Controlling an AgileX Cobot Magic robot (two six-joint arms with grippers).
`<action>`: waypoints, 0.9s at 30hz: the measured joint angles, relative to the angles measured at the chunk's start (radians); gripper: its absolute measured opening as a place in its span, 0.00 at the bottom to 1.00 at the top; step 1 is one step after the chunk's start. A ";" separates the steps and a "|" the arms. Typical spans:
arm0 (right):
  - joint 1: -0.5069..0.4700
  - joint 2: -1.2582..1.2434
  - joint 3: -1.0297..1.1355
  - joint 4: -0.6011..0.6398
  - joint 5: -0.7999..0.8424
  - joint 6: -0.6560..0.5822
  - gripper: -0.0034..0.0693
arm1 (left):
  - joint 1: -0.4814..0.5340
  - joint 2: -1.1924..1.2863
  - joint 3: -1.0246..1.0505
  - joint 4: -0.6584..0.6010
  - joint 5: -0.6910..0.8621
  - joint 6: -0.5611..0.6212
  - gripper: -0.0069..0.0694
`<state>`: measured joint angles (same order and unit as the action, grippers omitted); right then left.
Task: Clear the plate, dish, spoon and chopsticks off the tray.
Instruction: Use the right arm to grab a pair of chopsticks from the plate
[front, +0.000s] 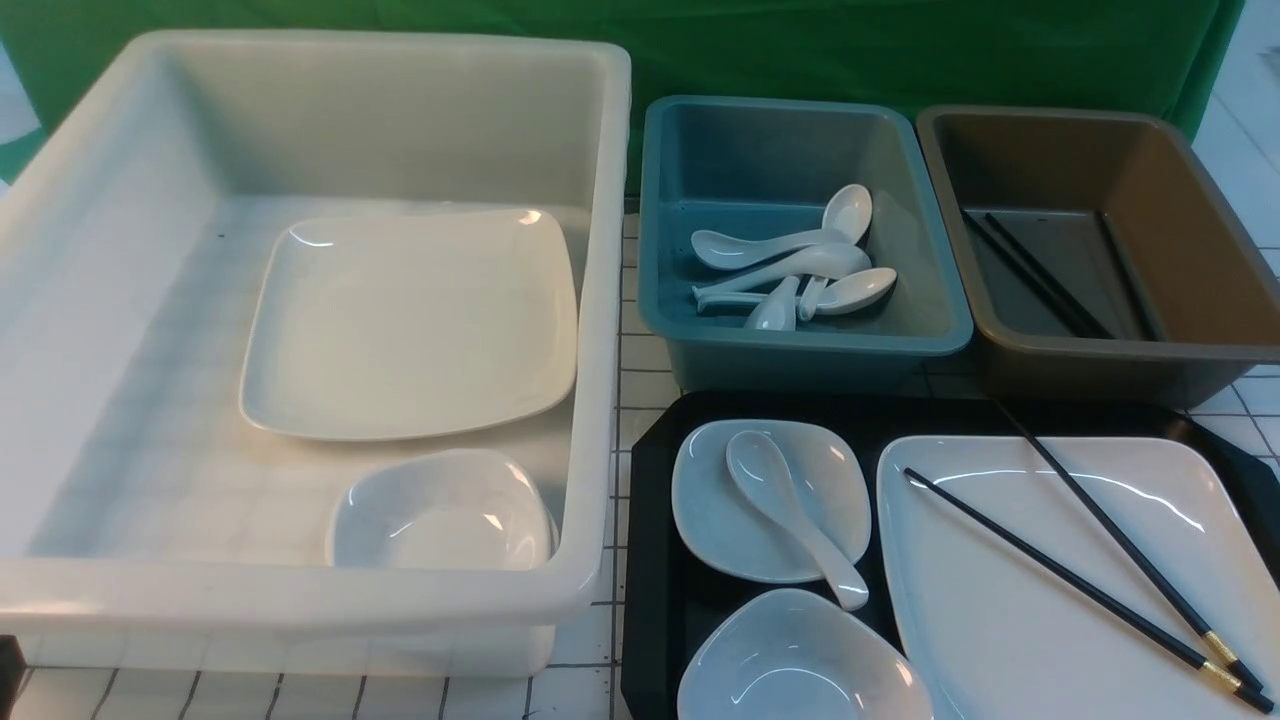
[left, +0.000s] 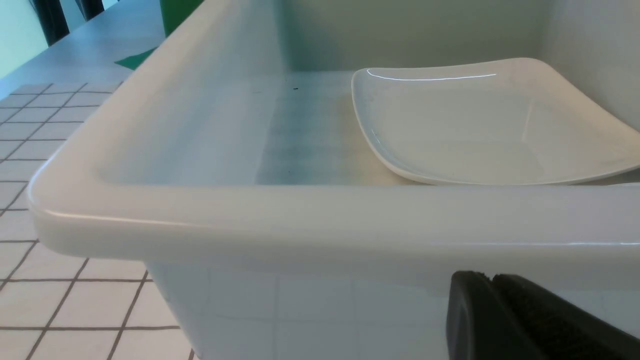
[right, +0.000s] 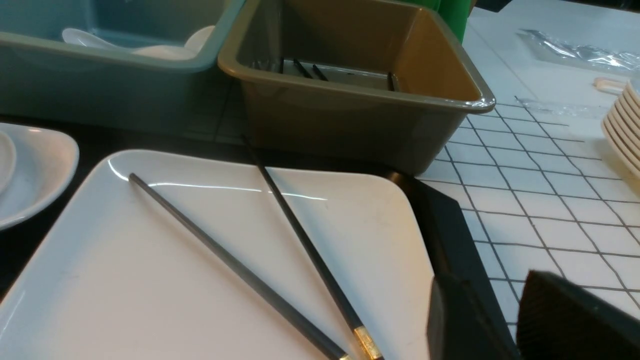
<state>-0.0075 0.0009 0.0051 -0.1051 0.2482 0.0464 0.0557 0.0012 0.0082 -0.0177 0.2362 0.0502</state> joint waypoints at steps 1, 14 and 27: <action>0.000 0.000 0.000 0.000 0.000 0.000 0.38 | 0.000 0.000 0.000 0.000 0.000 0.000 0.07; 0.000 0.000 0.000 0.000 0.000 0.000 0.38 | 0.000 0.000 0.000 -0.124 -0.163 -0.022 0.07; 0.000 0.000 0.000 0.000 0.000 0.000 0.38 | 0.000 0.000 0.000 -0.311 -0.509 -0.120 0.07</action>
<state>-0.0075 0.0009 0.0051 -0.1051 0.2482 0.0464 0.0557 0.0012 0.0082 -0.3286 -0.2723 -0.0700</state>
